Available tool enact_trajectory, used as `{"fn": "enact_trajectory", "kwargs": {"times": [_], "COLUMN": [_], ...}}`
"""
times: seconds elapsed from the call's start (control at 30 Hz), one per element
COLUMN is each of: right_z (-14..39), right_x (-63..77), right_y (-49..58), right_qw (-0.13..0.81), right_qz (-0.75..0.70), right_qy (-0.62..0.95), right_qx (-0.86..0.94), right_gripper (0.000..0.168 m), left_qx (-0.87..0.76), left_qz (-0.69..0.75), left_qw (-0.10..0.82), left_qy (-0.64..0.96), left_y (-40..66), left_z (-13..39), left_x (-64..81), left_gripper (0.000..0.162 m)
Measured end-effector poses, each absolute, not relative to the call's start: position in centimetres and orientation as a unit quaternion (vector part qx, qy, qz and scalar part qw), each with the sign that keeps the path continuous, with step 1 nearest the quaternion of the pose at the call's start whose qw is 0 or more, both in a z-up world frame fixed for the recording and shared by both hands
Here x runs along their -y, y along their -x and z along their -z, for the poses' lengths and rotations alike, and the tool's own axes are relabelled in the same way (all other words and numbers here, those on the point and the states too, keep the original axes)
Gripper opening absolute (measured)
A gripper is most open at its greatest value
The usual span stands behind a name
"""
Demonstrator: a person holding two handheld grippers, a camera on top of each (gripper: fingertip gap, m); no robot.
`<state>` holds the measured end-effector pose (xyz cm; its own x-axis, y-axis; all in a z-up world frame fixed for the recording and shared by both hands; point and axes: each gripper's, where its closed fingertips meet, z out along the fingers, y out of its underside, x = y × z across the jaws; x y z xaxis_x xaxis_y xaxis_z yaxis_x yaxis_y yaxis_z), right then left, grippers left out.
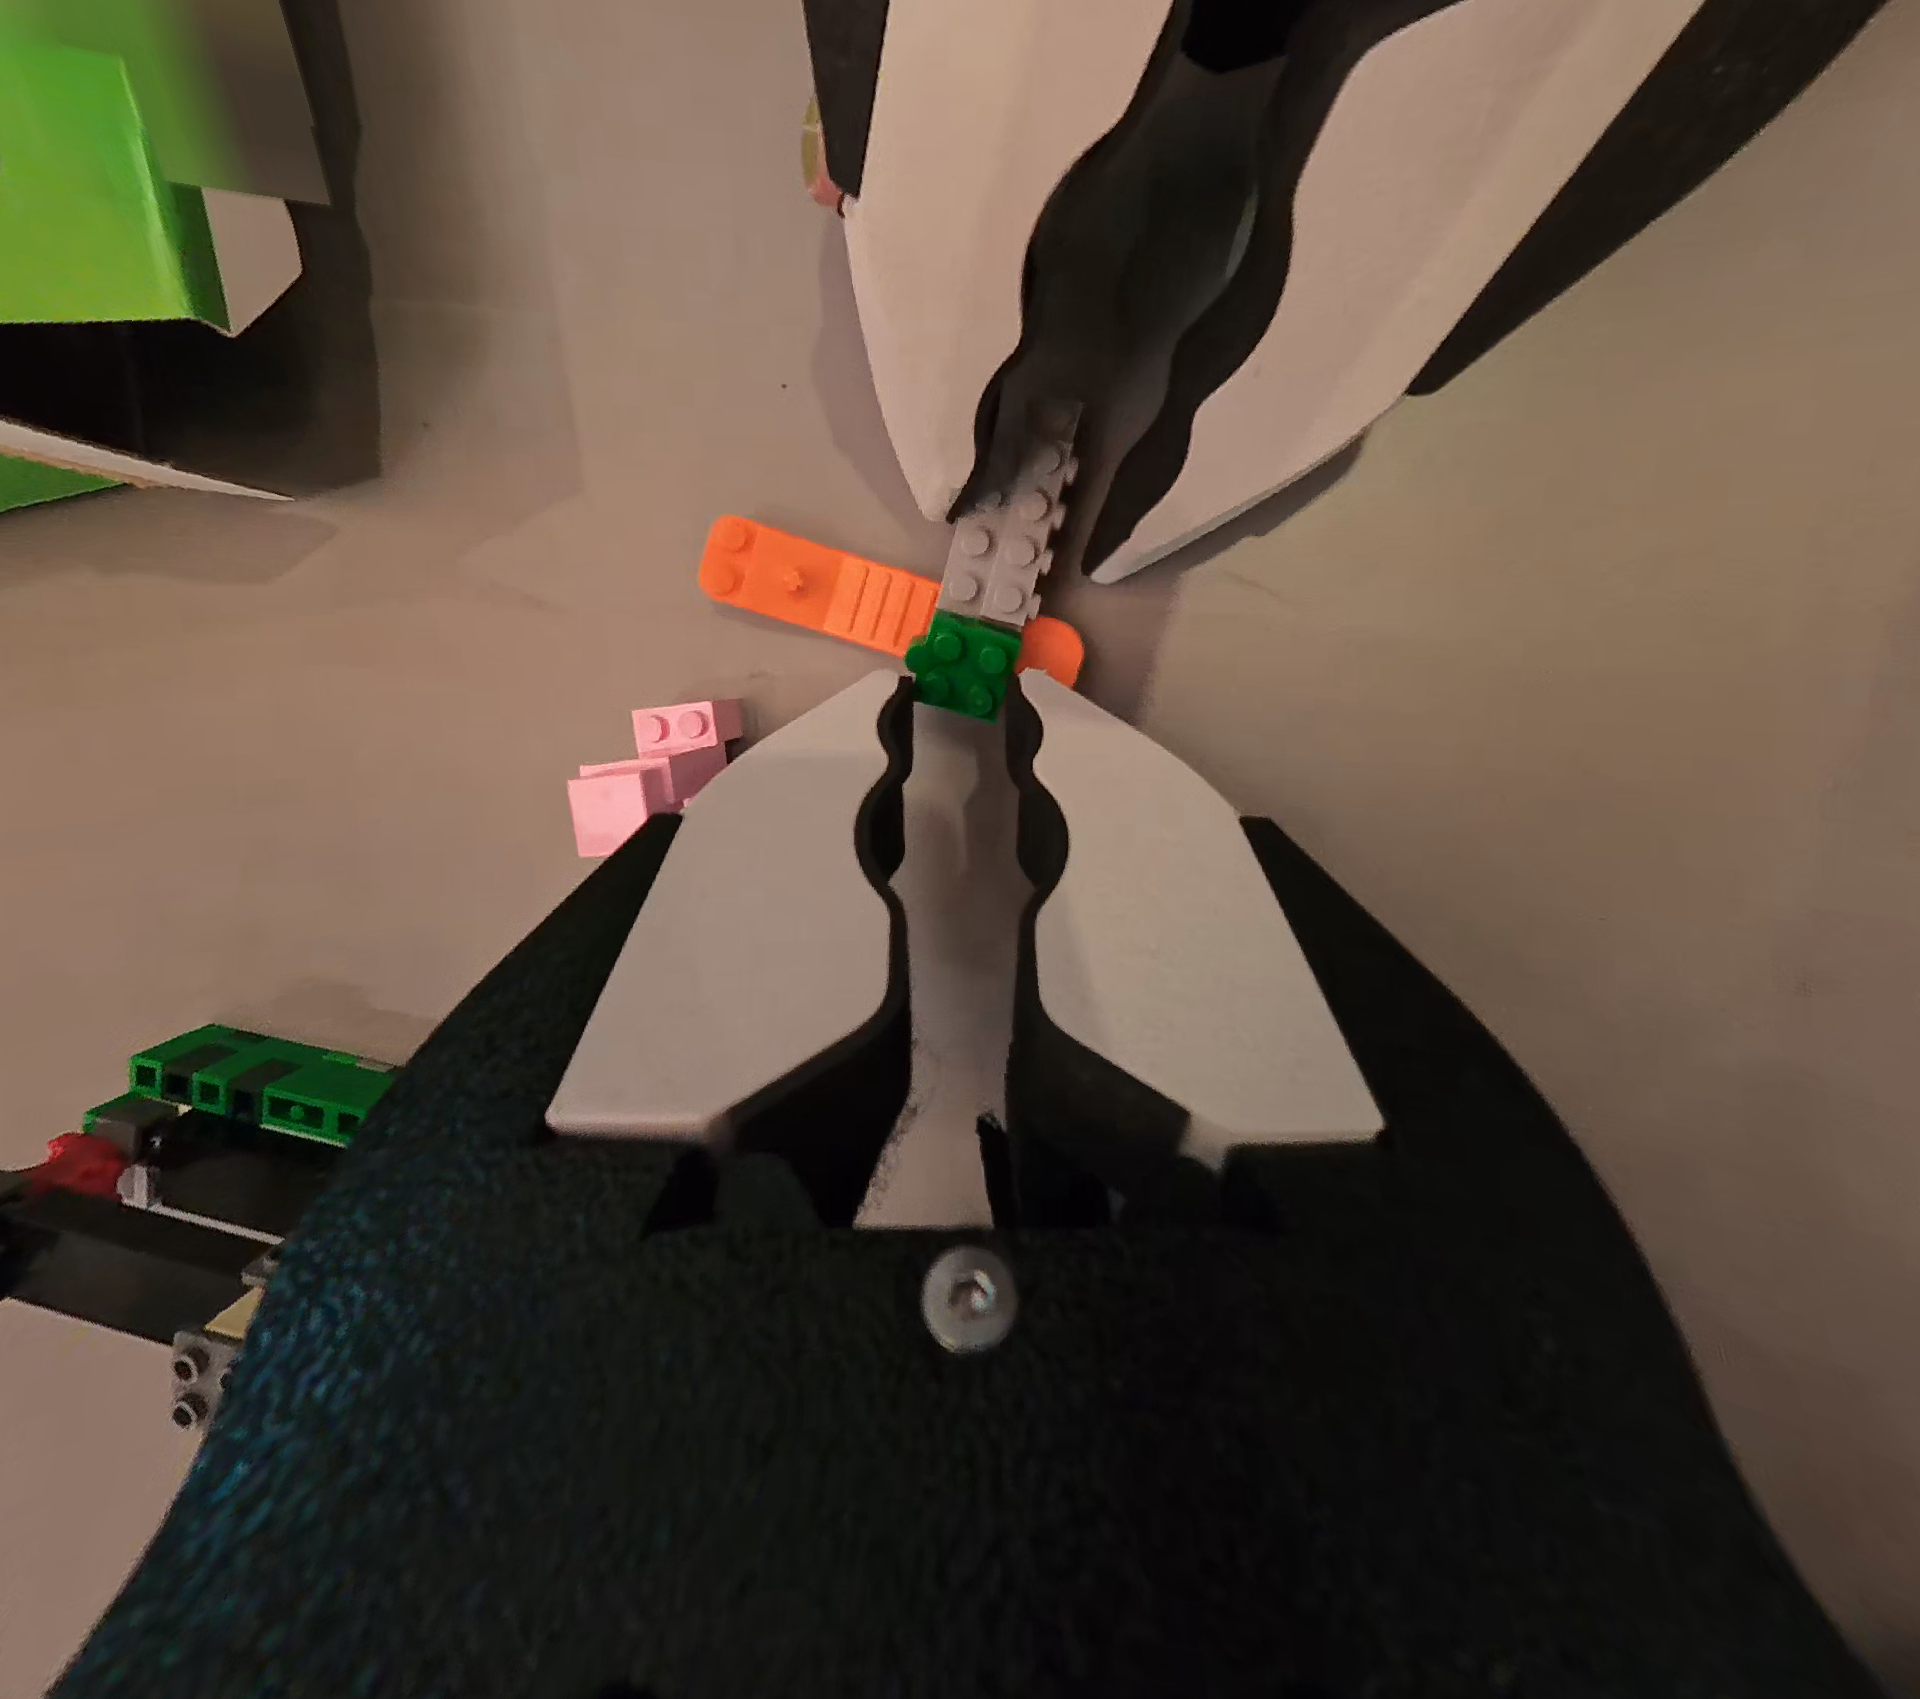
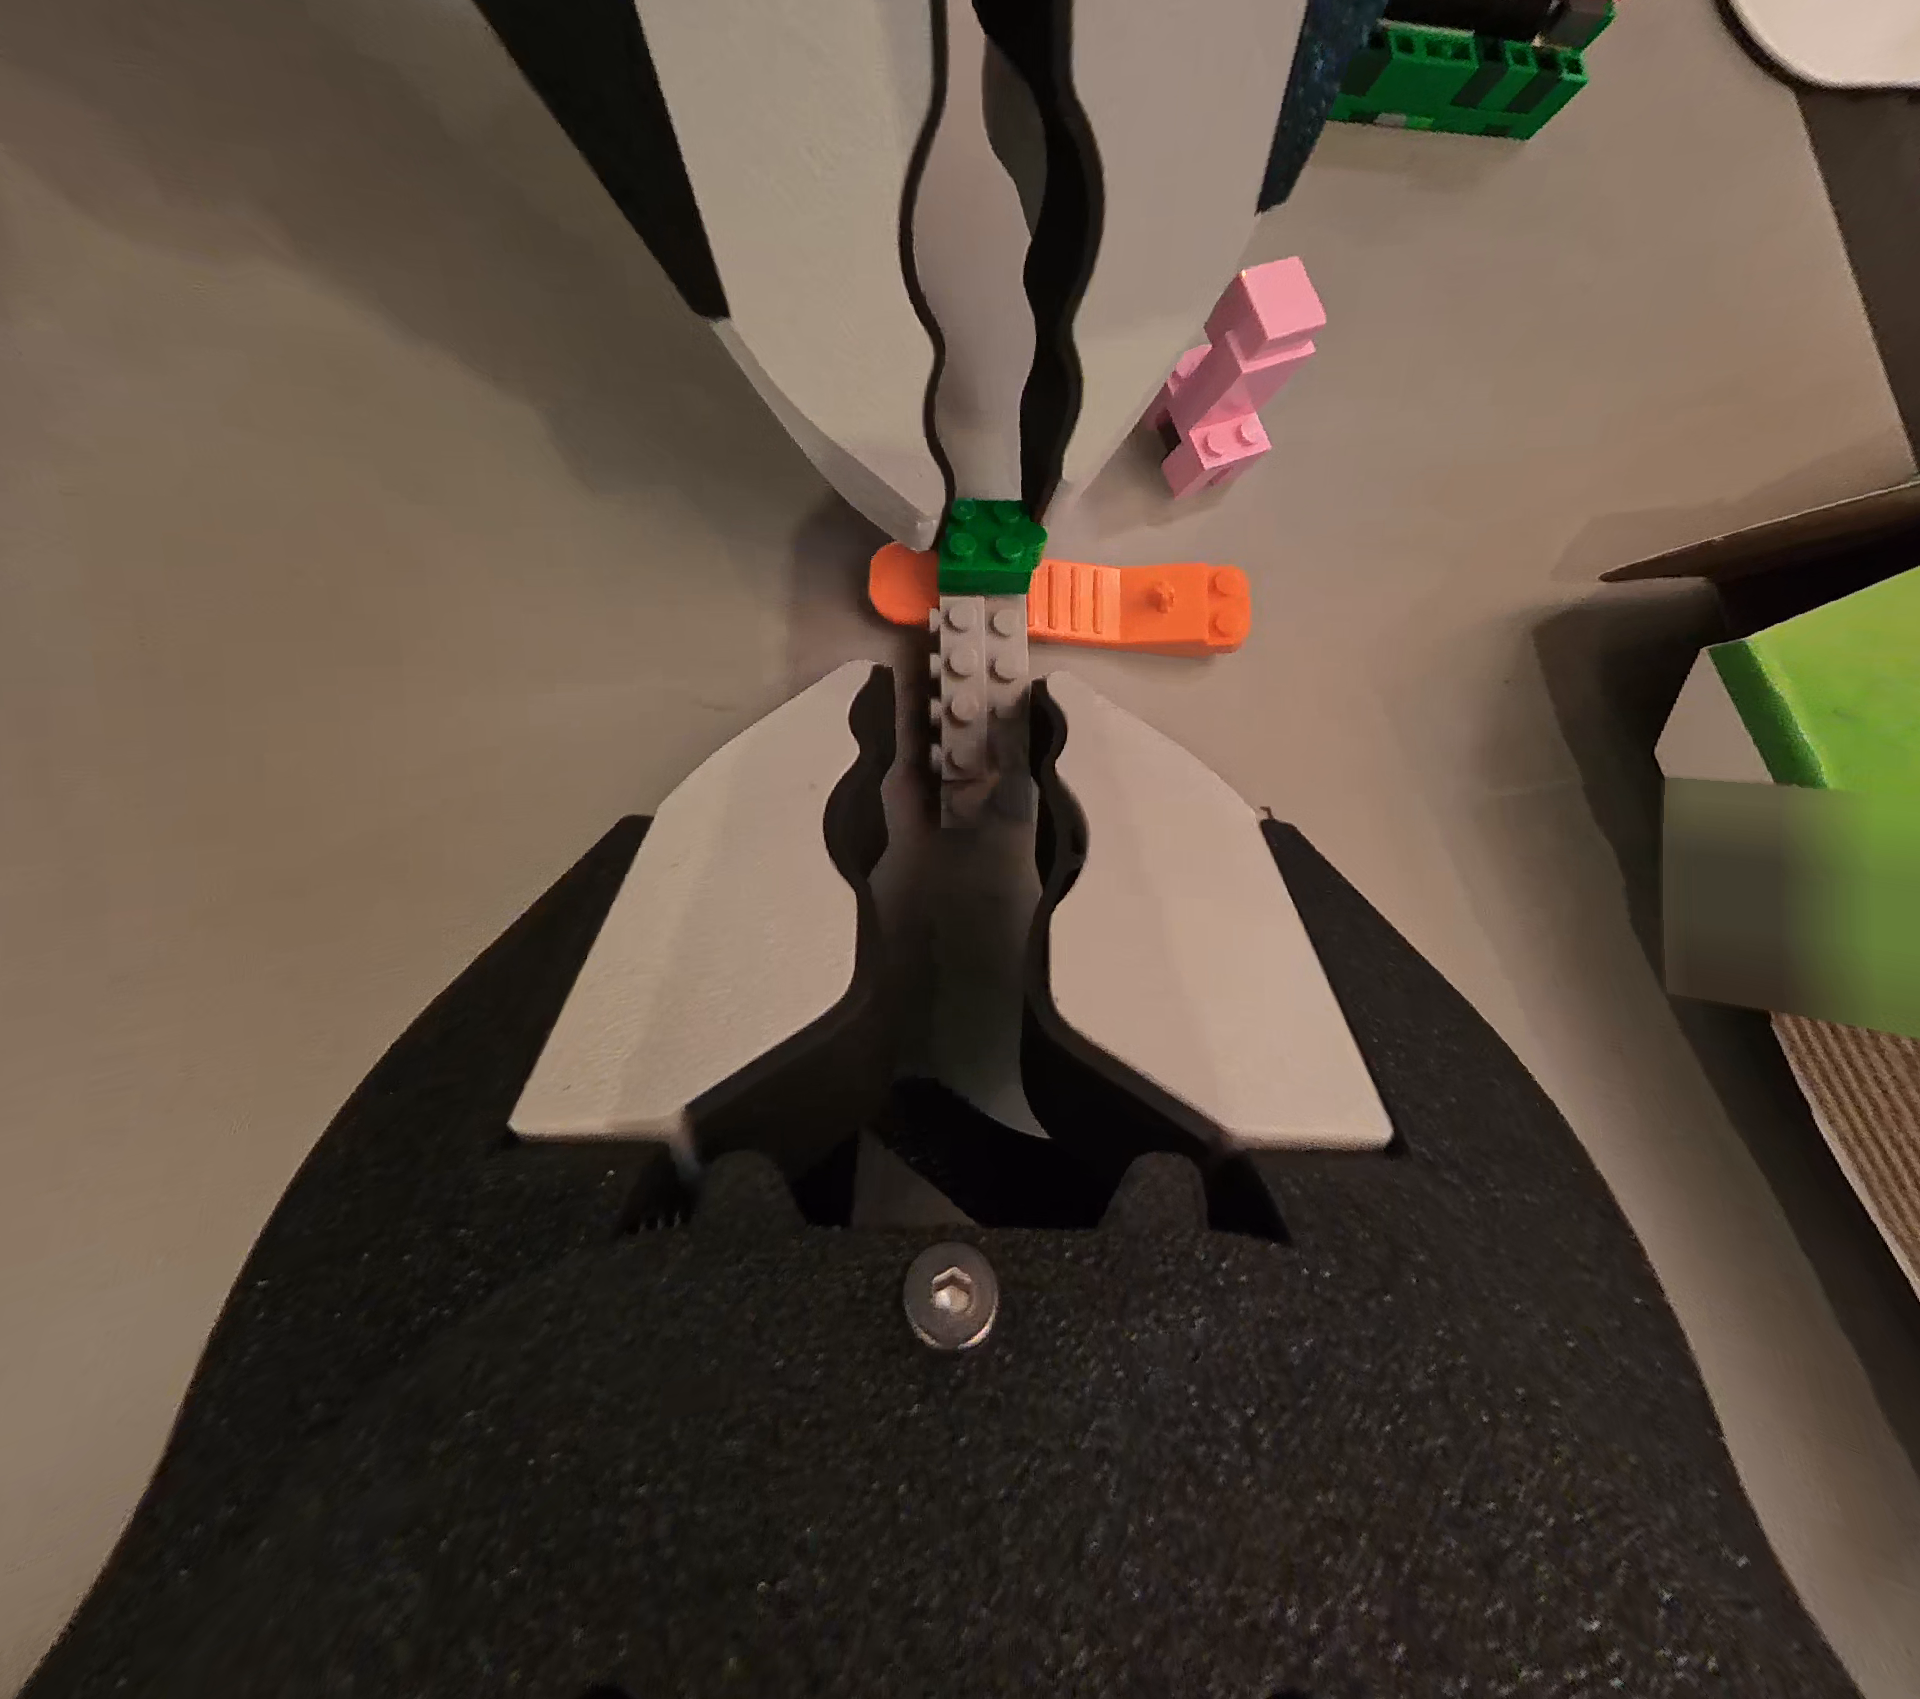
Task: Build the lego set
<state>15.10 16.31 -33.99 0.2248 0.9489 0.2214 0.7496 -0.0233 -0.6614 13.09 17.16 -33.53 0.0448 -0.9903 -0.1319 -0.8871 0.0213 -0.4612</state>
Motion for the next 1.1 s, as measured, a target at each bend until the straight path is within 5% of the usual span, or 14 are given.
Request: {"fn": "enact_trajectory", "kwargs": {"times": [0.33, 0.73, 1.1], "right_z": [32.5, 33.2, 34.1], "right_x": [-15.6, -17.3, -16.9], "right_y": [-12.7, -16.4, -17.1], "right_qw": [0.428, 0.397, 0.326], "right_qz": [-0.171, -0.169, -0.217], "right_qy": [0.633, 0.674, 0.719], "right_qx": [0.623, 0.599, 0.574], "right_gripper": [0.024, 0.032, 0.023], "left_qx": [-0.680, -0.677, -0.673], "left_qz": [0.123, 0.123, 0.173], "left_qw": [0.206, 0.199, 0.207], "left_qy": [0.693, 0.698, 0.688], "left_y": [-13.1, -12.3, -12.2], "left_z": [33.7, 33.9, 32.8], "left_x": [-17.2, -17.5, -16.9], "left_gripper": [0.016, 0.016, 0.016]}}
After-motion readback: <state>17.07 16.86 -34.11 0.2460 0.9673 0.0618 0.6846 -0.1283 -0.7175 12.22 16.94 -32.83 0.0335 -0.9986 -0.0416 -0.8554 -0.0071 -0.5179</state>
